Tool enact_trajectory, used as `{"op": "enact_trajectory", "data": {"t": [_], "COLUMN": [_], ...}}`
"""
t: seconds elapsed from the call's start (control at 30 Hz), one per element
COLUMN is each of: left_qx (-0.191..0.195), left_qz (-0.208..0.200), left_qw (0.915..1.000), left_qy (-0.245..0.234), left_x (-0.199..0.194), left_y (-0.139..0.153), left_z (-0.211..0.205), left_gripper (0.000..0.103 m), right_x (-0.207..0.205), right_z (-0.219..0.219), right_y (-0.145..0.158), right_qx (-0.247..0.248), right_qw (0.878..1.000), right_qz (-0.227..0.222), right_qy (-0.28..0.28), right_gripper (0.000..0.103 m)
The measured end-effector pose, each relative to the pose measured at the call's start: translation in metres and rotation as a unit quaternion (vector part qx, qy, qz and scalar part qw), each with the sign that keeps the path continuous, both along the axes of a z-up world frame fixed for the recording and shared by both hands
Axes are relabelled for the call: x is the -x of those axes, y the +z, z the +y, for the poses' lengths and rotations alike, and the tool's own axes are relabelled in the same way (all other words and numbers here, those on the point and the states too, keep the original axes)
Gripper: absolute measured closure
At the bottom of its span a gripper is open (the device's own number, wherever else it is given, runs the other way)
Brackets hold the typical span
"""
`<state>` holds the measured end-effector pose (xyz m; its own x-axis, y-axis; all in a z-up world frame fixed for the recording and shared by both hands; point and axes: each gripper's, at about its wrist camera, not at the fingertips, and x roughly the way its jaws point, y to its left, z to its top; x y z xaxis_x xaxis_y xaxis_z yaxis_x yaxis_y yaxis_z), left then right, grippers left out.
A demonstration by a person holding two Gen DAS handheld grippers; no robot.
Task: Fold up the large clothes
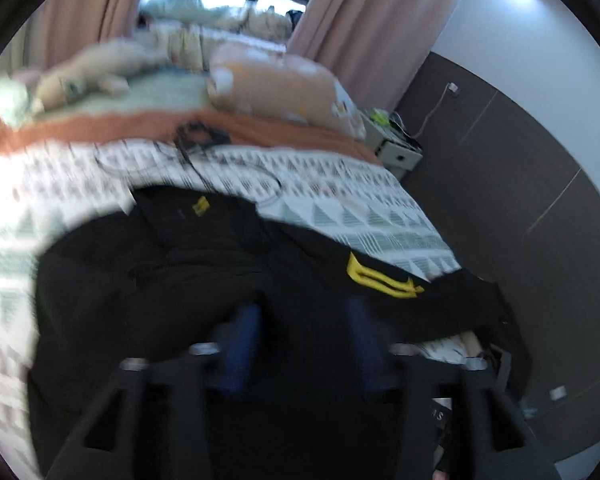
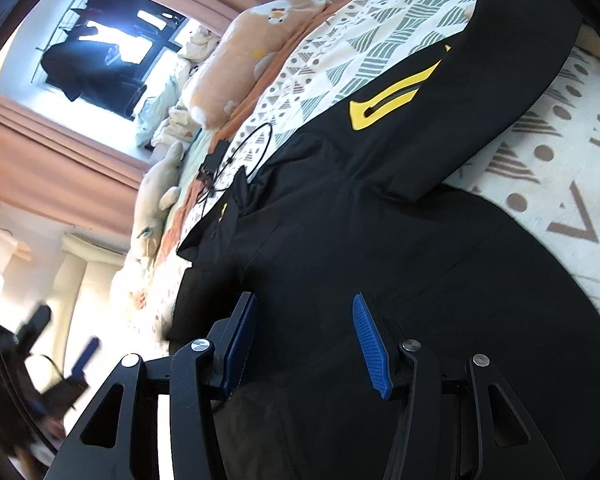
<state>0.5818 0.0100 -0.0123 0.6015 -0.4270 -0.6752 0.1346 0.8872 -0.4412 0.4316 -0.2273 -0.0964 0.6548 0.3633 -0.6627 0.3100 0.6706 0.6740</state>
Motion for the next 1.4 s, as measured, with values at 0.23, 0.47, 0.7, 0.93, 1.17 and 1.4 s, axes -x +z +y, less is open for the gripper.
{"op": "enact_trajectory", "data": {"t": [0.23, 0.47, 0.7, 0.93, 1.17, 1.4], "left_qx": [0.052, 0.024, 0.009, -0.005, -0.018, 0.003], "left_qz": [0.036, 0.006, 0.014, 0.031, 0.048, 0.054], "left_qw": [0.997, 0.9886, 0.9794, 0.9669, 0.9577, 0.9546], "left_qy": [0.045, 0.148, 0.201, 0.253, 0.283, 0.293], "left_x": [0.019, 0.069, 0.091, 0.111, 0.127, 0.136], "left_y": [-0.06, -0.074, -0.088, -0.113, -0.125, -0.131], "left_z": [0.009, 0.058, 0.121, 0.187, 0.233, 0.252], "left_gripper": [0.019, 0.019, 0.035, 0.043, 0.044, 0.044], "right_x": [-0.007, -0.022, -0.036, -0.056, -0.068, -0.061], "right_z": [0.012, 0.057, 0.123, 0.185, 0.208, 0.17], "right_y": [0.003, 0.007, 0.001, -0.026, -0.055, -0.031], "right_qx": [0.031, 0.083, 0.171, 0.26, 0.322, 0.297], "right_qw": [0.999, 0.993, 0.974, 0.944, 0.924, 0.941], "right_qz": [0.002, -0.003, -0.016, 0.001, 0.049, 0.034], "right_qy": [0.022, 0.079, 0.146, 0.202, 0.201, 0.159], "right_gripper": [0.052, 0.049, 0.023, 0.023, 0.027, 0.062]}}
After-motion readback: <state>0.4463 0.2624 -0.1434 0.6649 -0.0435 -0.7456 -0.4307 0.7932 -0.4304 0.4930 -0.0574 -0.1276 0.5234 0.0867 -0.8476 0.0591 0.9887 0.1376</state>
